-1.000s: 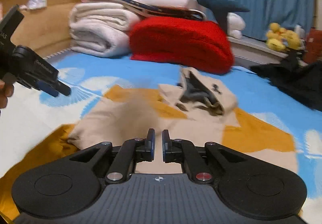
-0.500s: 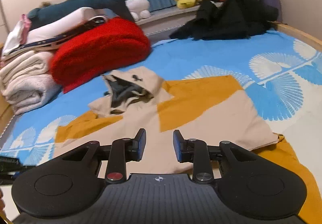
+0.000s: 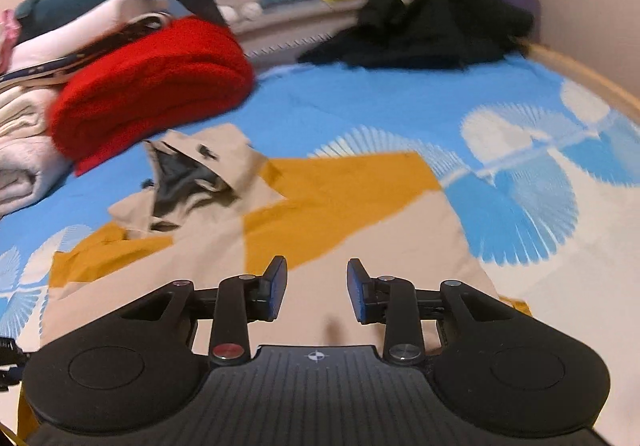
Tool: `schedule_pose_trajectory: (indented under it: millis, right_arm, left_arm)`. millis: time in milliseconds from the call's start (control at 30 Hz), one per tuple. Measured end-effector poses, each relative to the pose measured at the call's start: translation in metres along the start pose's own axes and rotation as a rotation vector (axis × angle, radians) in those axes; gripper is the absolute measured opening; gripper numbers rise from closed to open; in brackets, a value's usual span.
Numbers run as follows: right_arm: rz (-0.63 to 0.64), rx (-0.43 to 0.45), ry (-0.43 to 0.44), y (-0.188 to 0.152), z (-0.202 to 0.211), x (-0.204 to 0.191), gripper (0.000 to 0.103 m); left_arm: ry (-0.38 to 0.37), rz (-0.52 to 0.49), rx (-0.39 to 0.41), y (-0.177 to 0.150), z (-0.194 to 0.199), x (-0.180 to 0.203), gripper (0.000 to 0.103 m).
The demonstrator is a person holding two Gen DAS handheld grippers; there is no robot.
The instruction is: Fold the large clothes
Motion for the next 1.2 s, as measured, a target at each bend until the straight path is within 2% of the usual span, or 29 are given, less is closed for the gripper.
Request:
schedule_pose_trajectory:
  millis: [133, 233, 267, 433, 500, 600, 667, 733, 833, 900, 967, 1033, 1133, 1167, 1200]
  right_arm:
    - [-0.025, -0.024, -0.014, 0.000, -0.008, 0.008, 0.034]
    - [-0.050, -0.051, -0.005, -0.001, -0.015, 0.010, 0.034]
    - [-0.058, -0.060, -0.002, -0.002, -0.017, 0.010, 0.034]
    - [-0.086, -0.112, 0.011, -0.008, -0.029, 0.008, 0.034]
    - [-0.103, -0.138, 0.015, -0.011, -0.033, 0.009, 0.034]
    - [-0.147, -0.189, 0.026, -0.015, -0.042, 0.016, 0.037]
    - [-0.228, -0.242, 0.037, -0.021, -0.051, 0.027, 0.037]
    - [-0.313, -0.289, 0.035, -0.027, -0.060, 0.040, 0.037]
    - [-0.375, -0.325, -0.002, -0.033, -0.069, 0.051, 0.037]
    - [-0.385, -0.324, -0.043, -0.035, -0.070, 0.055, 0.037]
    - [-0.389, -0.317, -0.055, -0.034, -0.068, 0.055, 0.037]
    - [-0.361, -0.291, -0.058, -0.030, -0.062, 0.049, 0.037]
    - [-0.302, -0.225, -0.025, -0.022, -0.052, 0.037, 0.042]
    - [-0.294, -0.196, 0.004, -0.020, -0.049, 0.034, 0.047]
    - [-0.295, -0.178, 0.031, -0.018, -0.047, 0.035, 0.048]
  left_arm:
    - [0.011, 0.000, -0.003, 0.001, -0.004, 0.000, 0.035]
    - [0.007, -0.022, -0.004, 0.002, -0.003, 0.002, 0.006]
    - [0.018, -0.036, 0.009, 0.002, -0.001, 0.003, 0.000]
    - [0.023, -0.053, 0.136, 0.006, 0.033, 0.008, 0.000]
    - [0.060, -0.040, 0.165, 0.005, 0.041, 0.005, 0.000]
    - [0.100, 0.025, 0.115, 0.005, 0.033, -0.006, 0.001]
    - [0.106, 0.021, 0.098, 0.006, 0.028, -0.008, 0.006]
    - [0.112, -0.010, 0.133, 0.008, 0.033, -0.004, 0.007]
    - [0.084, -0.093, 0.161, 0.007, 0.037, 0.010, 0.014]
    - [0.062, -0.100, 0.129, 0.005, 0.029, 0.012, 0.018]
    - [0.026, -0.030, 0.044, 0.003, 0.012, 0.003, 0.028]
    - [0.012, 0.050, -0.020, 0.000, -0.001, -0.008, 0.028]
    - [0.054, 0.025, 0.005, 0.000, 0.002, -0.004, 0.028]
    - [0.056, 0.013, 0.021, 0.000, 0.005, -0.001, 0.030]
    - [0.056, 0.002, 0.036, 0.000, 0.007, 0.002, 0.032]
Point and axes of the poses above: each gripper's, at about its wrist camera, not at the fingertips, and z roughly against the way its jaws point, x to its right, y to its top, the point moved 3 cm from there along -z, roughly the way its jaws point, and after that the axes turned 7 degrees about -x, right-handed, at the moved point
